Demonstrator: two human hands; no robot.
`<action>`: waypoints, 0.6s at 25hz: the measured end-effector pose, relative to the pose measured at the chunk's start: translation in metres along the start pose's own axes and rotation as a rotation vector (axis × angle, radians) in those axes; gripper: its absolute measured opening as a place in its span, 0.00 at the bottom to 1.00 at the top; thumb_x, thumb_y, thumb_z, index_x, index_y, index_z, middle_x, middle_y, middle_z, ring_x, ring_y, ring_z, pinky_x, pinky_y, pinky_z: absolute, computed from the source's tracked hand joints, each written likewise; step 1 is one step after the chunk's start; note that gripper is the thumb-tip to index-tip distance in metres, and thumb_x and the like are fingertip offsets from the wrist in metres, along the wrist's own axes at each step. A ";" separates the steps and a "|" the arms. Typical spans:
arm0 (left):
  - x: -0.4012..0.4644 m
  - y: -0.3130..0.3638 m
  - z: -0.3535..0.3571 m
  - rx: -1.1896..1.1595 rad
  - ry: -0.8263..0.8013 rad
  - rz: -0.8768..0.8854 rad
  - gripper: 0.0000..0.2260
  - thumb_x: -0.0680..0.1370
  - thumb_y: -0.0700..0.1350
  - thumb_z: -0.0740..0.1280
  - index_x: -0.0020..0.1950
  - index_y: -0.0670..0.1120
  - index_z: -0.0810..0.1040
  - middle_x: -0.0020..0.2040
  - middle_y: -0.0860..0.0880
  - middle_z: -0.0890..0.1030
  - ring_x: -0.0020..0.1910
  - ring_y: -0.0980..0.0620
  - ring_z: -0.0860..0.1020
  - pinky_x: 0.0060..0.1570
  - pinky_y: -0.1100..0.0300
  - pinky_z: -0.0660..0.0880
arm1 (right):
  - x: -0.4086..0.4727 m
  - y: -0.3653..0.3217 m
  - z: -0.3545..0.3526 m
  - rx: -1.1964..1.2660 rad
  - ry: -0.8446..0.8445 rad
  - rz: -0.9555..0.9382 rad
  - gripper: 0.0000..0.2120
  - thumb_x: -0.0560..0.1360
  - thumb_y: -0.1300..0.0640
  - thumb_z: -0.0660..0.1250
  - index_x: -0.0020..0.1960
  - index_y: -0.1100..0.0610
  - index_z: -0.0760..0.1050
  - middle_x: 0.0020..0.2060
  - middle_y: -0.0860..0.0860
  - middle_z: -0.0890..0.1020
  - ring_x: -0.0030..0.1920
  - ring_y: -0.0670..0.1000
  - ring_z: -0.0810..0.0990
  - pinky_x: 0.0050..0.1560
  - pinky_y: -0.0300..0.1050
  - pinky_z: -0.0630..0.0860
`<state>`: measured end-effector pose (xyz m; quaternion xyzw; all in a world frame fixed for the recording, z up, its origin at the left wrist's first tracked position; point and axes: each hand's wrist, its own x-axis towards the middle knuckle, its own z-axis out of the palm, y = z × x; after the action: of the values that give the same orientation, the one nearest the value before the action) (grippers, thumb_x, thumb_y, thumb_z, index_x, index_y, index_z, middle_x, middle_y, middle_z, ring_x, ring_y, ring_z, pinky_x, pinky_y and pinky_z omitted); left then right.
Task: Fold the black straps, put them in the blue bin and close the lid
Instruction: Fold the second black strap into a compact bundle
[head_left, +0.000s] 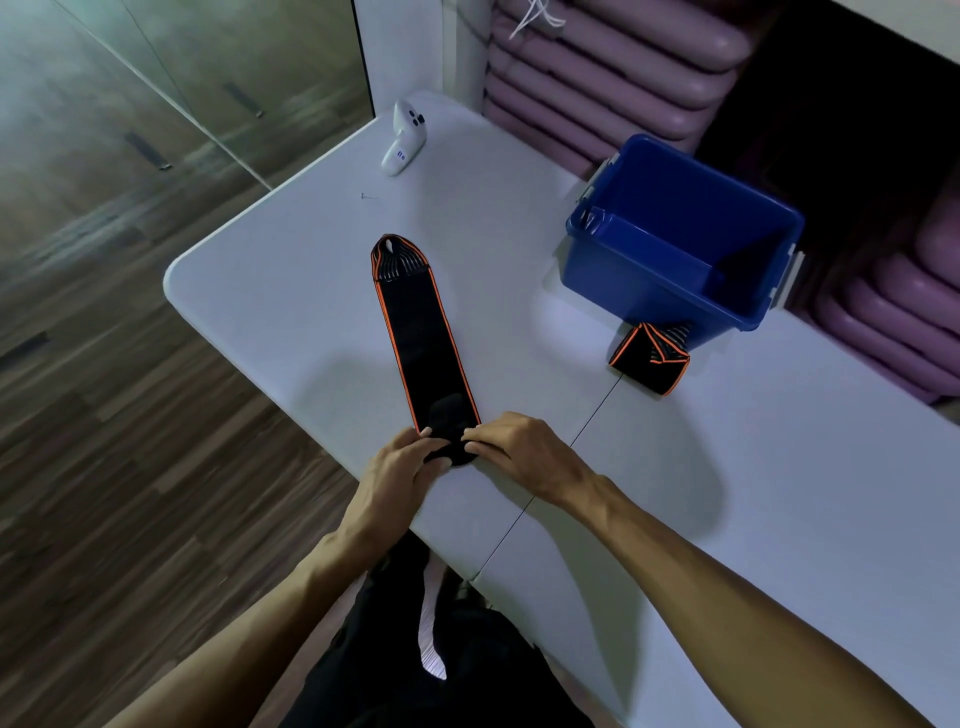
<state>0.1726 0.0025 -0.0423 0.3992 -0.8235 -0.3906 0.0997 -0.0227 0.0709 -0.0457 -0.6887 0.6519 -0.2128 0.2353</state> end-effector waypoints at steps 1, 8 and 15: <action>0.001 0.001 -0.001 0.006 0.010 -0.001 0.12 0.79 0.45 0.66 0.61 0.45 0.79 0.50 0.47 0.79 0.58 0.48 0.78 0.53 0.59 0.73 | 0.004 -0.001 0.000 0.000 0.020 0.004 0.10 0.79 0.55 0.66 0.55 0.59 0.82 0.48 0.52 0.86 0.47 0.54 0.82 0.49 0.49 0.79; 0.017 0.004 -0.007 0.132 0.067 0.004 0.08 0.74 0.48 0.71 0.49 0.47 0.75 0.39 0.49 0.82 0.37 0.47 0.79 0.39 0.55 0.72 | 0.013 -0.002 0.005 0.188 0.068 0.169 0.06 0.77 0.56 0.68 0.52 0.56 0.82 0.46 0.50 0.84 0.48 0.47 0.80 0.50 0.41 0.75; 0.014 -0.001 0.003 0.486 0.235 0.254 0.05 0.72 0.43 0.74 0.40 0.43 0.81 0.49 0.46 0.80 0.51 0.44 0.75 0.43 0.50 0.77 | 0.014 -0.003 0.012 0.215 0.091 0.218 0.04 0.77 0.57 0.69 0.48 0.56 0.81 0.44 0.50 0.79 0.46 0.47 0.77 0.50 0.40 0.76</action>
<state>0.1619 -0.0063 -0.0472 0.3477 -0.9190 -0.1175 0.1437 -0.0119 0.0580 -0.0536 -0.5745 0.7062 -0.2857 0.2993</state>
